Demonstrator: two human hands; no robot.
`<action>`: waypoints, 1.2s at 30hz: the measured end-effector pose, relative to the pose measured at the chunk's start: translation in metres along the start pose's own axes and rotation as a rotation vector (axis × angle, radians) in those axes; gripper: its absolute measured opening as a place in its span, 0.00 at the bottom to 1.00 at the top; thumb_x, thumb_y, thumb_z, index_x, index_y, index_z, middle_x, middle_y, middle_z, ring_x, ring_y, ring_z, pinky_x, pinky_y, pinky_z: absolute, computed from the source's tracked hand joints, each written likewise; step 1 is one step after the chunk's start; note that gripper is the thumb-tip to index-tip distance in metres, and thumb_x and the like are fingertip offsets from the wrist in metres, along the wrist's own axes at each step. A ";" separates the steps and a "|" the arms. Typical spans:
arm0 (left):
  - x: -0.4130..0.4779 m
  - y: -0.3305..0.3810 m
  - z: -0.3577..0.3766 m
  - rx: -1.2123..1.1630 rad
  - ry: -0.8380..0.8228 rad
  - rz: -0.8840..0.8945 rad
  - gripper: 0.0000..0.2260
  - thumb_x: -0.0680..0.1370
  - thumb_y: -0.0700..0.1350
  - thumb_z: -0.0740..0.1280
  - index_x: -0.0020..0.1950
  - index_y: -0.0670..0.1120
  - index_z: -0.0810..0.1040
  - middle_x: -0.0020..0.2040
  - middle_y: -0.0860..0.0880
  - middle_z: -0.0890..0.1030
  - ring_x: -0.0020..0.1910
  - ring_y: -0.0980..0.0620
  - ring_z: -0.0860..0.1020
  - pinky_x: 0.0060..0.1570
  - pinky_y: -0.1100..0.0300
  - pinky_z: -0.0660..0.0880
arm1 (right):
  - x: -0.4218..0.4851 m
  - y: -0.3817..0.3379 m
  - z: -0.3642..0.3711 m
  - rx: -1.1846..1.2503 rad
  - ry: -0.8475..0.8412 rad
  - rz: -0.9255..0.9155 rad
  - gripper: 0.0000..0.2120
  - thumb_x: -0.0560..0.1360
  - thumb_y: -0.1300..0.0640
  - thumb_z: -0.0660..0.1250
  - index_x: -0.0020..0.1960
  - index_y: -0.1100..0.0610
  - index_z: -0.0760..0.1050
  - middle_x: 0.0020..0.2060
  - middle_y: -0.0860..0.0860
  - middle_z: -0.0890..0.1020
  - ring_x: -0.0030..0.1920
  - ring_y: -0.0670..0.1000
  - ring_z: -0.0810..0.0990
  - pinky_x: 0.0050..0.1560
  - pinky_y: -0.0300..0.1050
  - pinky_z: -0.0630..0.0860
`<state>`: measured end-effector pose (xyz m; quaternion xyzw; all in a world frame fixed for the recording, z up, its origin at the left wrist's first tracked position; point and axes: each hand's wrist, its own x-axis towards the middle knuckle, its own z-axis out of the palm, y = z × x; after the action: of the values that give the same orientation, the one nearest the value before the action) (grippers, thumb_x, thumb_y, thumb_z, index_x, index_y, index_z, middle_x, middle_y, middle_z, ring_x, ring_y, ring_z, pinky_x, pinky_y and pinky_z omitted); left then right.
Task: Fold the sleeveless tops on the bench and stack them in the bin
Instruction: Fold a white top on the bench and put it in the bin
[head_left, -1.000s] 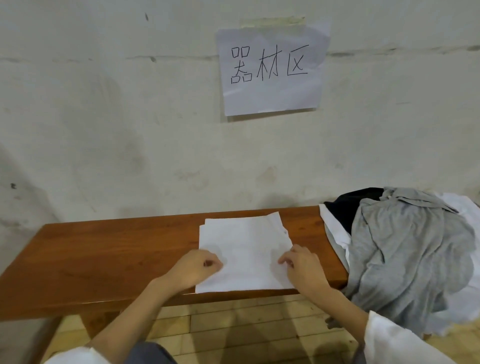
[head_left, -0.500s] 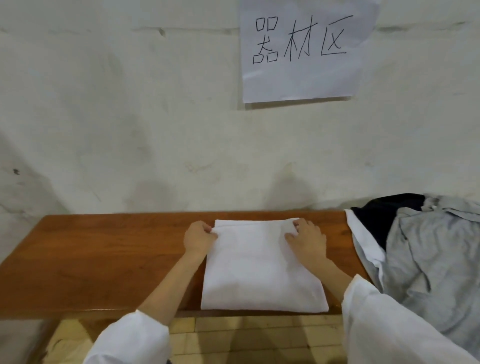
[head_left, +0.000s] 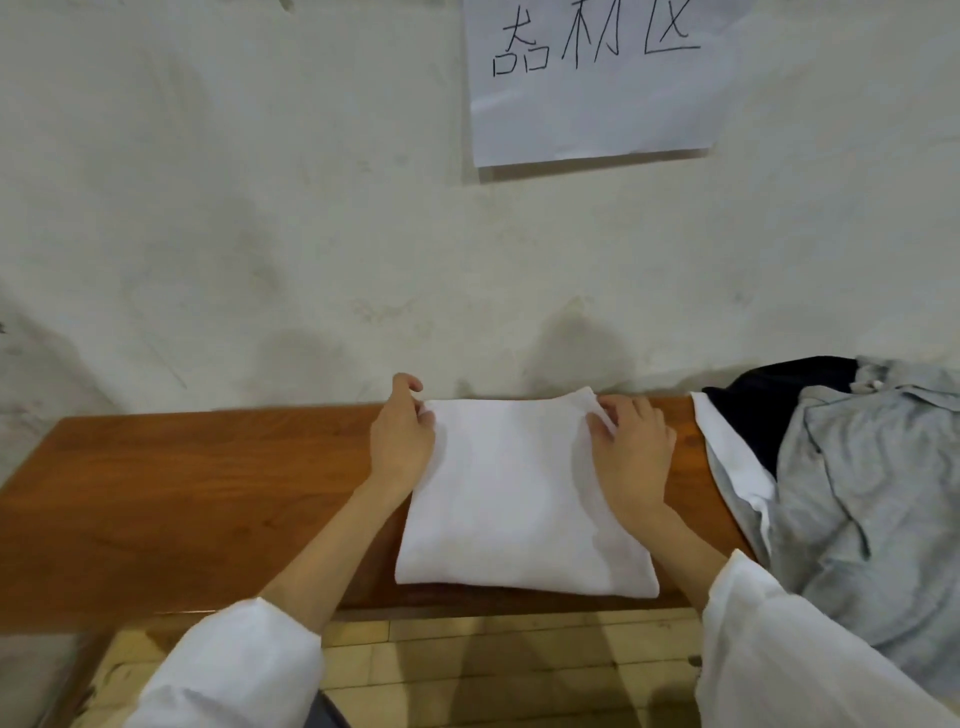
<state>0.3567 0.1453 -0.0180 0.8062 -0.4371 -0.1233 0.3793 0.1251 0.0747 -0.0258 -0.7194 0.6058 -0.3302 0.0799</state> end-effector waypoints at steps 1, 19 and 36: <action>0.002 -0.003 0.004 0.011 -0.025 -0.022 0.12 0.78 0.37 0.61 0.60 0.45 0.65 0.39 0.52 0.74 0.43 0.44 0.77 0.45 0.53 0.73 | 0.001 0.001 0.003 -0.025 -0.049 0.016 0.10 0.78 0.54 0.64 0.57 0.55 0.76 0.53 0.53 0.79 0.54 0.54 0.74 0.55 0.47 0.65; -0.098 0.003 0.054 0.743 -0.380 0.251 0.34 0.73 0.64 0.26 0.78 0.55 0.43 0.77 0.49 0.39 0.75 0.45 0.39 0.70 0.38 0.35 | -0.089 -0.010 0.025 -0.303 -0.497 -0.208 0.45 0.69 0.37 0.16 0.78 0.55 0.43 0.77 0.54 0.45 0.75 0.54 0.38 0.68 0.48 0.25; -0.100 -0.002 -0.028 0.350 -0.403 -0.298 0.15 0.77 0.55 0.66 0.53 0.45 0.70 0.44 0.51 0.74 0.42 0.55 0.75 0.38 0.66 0.70 | -0.066 0.015 -0.057 0.088 -0.580 0.532 0.24 0.76 0.43 0.64 0.63 0.57 0.63 0.56 0.55 0.75 0.56 0.56 0.76 0.61 0.53 0.74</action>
<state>0.3143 0.2401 -0.0135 0.8738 -0.3950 -0.2579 0.1180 0.0768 0.1483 -0.0142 -0.5965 0.7087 -0.1069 0.3614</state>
